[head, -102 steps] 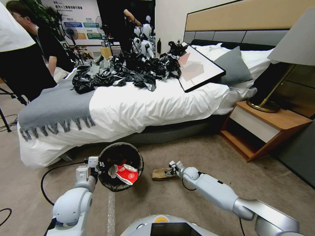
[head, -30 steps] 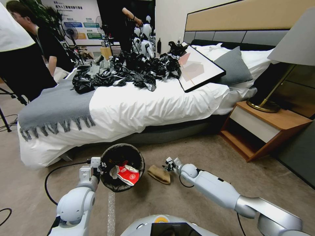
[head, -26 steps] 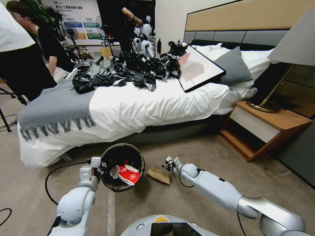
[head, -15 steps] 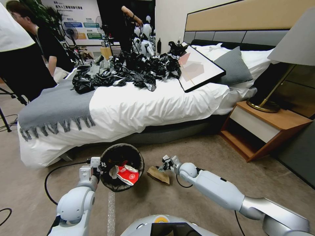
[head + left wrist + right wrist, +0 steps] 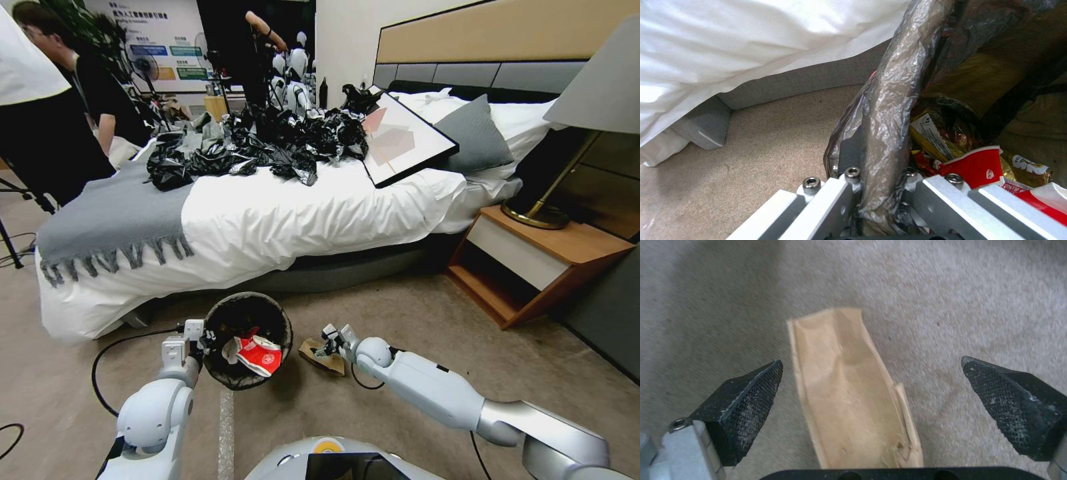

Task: Pick up the trash bin, then pick up the garbage from the floor and place it into the trash bin.

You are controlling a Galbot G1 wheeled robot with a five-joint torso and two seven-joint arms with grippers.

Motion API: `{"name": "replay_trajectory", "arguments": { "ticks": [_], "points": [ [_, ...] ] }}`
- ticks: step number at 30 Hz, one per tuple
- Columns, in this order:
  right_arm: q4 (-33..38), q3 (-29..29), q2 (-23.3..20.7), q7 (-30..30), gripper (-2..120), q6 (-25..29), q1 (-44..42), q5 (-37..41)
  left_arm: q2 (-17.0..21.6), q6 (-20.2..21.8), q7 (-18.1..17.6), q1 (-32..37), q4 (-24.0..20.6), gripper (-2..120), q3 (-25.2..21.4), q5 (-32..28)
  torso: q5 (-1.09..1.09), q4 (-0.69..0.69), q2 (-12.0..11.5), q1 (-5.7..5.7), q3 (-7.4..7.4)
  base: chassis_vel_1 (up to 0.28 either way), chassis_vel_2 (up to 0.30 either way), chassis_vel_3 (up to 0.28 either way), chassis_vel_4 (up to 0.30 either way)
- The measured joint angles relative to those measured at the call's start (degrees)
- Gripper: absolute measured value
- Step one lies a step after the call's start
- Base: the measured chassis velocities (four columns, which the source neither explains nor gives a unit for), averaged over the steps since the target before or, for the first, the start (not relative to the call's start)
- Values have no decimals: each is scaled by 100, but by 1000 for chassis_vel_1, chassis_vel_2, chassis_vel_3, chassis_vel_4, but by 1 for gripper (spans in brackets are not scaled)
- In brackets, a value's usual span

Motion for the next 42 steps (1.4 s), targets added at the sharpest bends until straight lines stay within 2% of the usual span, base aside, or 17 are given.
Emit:
{"name": "replay_trajectory", "arguments": {
  "ticks": [11,31,42],
  "points": [
    [-188,85,20,-72,100,62,-119,-137,-2,0,5,12,14,0,28,20,0,0,0,0,0,0,0,0,0],
    [-858,-44,602,-205,100,133,-59,-400,-6,0,24,31,8,0,40,40,0,1,0,0,0,0,0,0,0],
    [-1591,185,740,-410,100,329,-149,-710,-24,0,31,44,-9,0,32,56,0,0,0,0,0,0,0,0,0]
  ]
}}
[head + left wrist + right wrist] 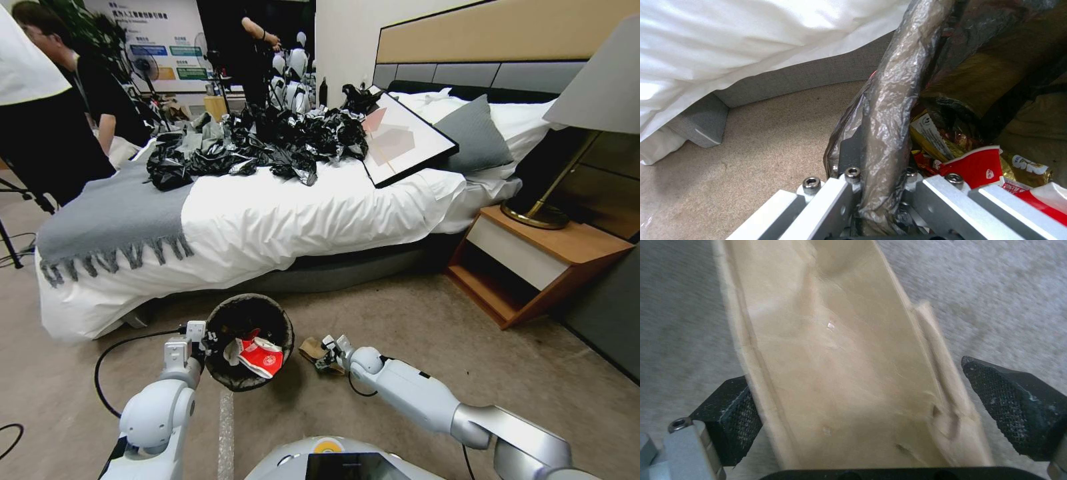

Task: Pick up the trash bin, then pick up the garbage from the floor and place it into the trash bin.

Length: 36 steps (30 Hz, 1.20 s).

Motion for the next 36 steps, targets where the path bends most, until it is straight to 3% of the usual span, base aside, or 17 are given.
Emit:
{"name": "replay_trajectory", "arguments": {
  "ticks": [14,17,20,23,25,31,36],
  "points": [
    [-117,-51,164,-72,99,32,6,-76,-8,0,17,5,-9,0,-20,15,0,0,0,0,0,0,0,0,0],
    [-90,-67,153,-108,88,38,21,-76,1,0,17,2,-9,0,-26,15,-1,0,0,0,0,0,0,0,0],
    [-82,-74,150,-113,85,41,25,-76,1,0,17,-2,-7,0,-26,13,0,0,0,0,0,0,0,0,0],
    [-39,-74,107,-133,64,47,28,-75,-6,0,17,-11,10,0,-22,47,0,1,0,0,0,0,0,0,0],
    [-35,-73,96,-137,63,51,27,-75,-5,0,17,-12,10,0,-23,47,0,1,0,0,0,0,0,0,0],
    [-28,-64,23,-161,35,73,54,-76,6,0,18,-19,12,0,-31,47,0,0,0,0,0,0,0,0,0],
    [32,-37,-32,-157,19,71,80,-41,8,0,17,-15,-7,0,-24,45,0,0,0,0,0,0,0,0,0]
  ]
}}
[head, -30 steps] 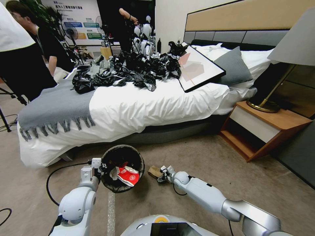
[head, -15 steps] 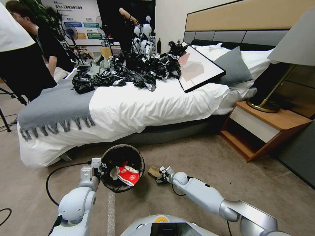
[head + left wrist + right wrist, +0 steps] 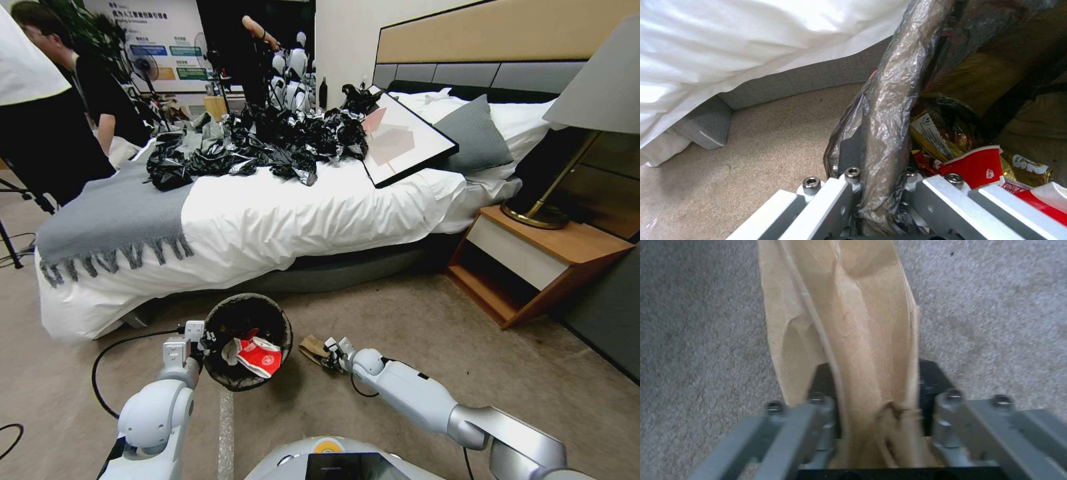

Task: Pick up the trash bin, then pick up the garbage from the floor and place it into the trash bin.

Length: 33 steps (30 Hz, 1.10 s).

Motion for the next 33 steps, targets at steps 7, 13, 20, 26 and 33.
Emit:
{"name": "replay_trajectory", "arguments": {
  "ticks": [7,13,20,26,33],
  "points": [
    [343,51,-243,94,1,-62,-43,107,38,0,-10,14,-48,0,-2,-22,0,0,0,0,0,0,0,0,0],
    [708,66,-449,211,1,-130,-77,248,36,0,-11,15,-56,0,-7,-23,0,0,0,0,0,0,0,0,0],
    [1171,350,-659,379,1,-213,-150,472,22,0,-12,29,-56,0,2,-18,1,1,0,0,0,0,0,0,0],
    [2310,823,-1218,677,1,-431,-318,963,24,0,-16,50,-110,0,3,-34,0,-1,0,0,0,0,0,0,0],
    [4251,1374,-1822,1263,1,-770,-177,2251,-1,0,-25,52,-137,0,45,-103,-1,0,0,0,0,0,0,0,0]
  ]
}}
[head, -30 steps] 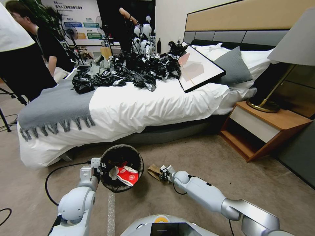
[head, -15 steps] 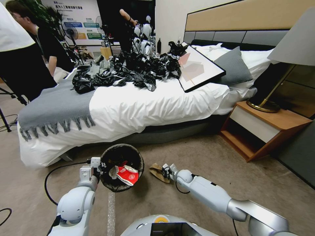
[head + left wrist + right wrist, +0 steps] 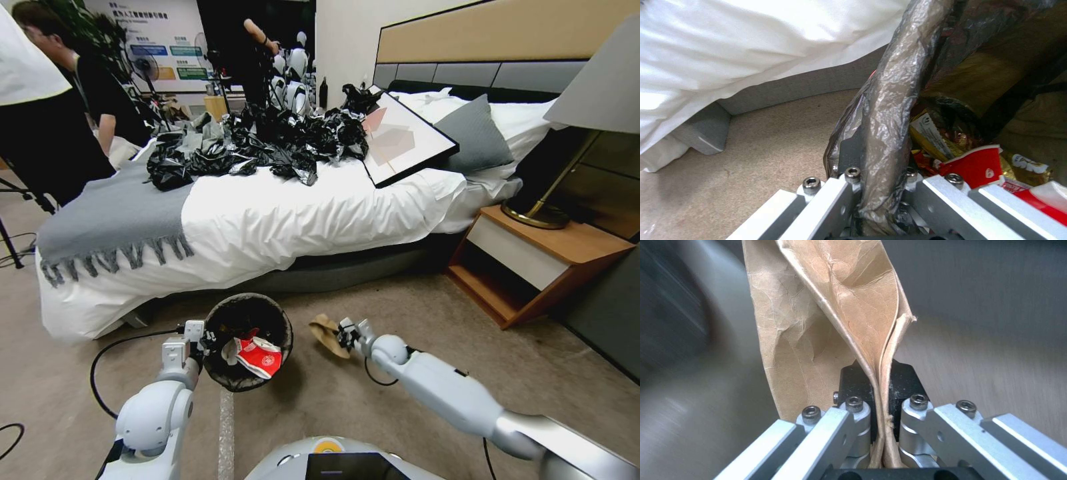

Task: Pick up the trash bin, then pick up the garbage from the floor and place it into the trash bin.

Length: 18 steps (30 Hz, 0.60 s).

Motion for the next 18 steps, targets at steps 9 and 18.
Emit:
{"name": "replay_trajectory", "arguments": {
  "ticks": [9,18],
  "points": [
    [1705,224,-174,617,1,-199,980,1663,-44,0,4,-18,69,0,44,56,0,1,0,0,0,0,0,0,0],
    [2297,47,153,776,1,-168,2468,2875,-82,0,14,-29,190,0,44,105,-1,2,0,0,0,0,0,0,0]
  ]
}}
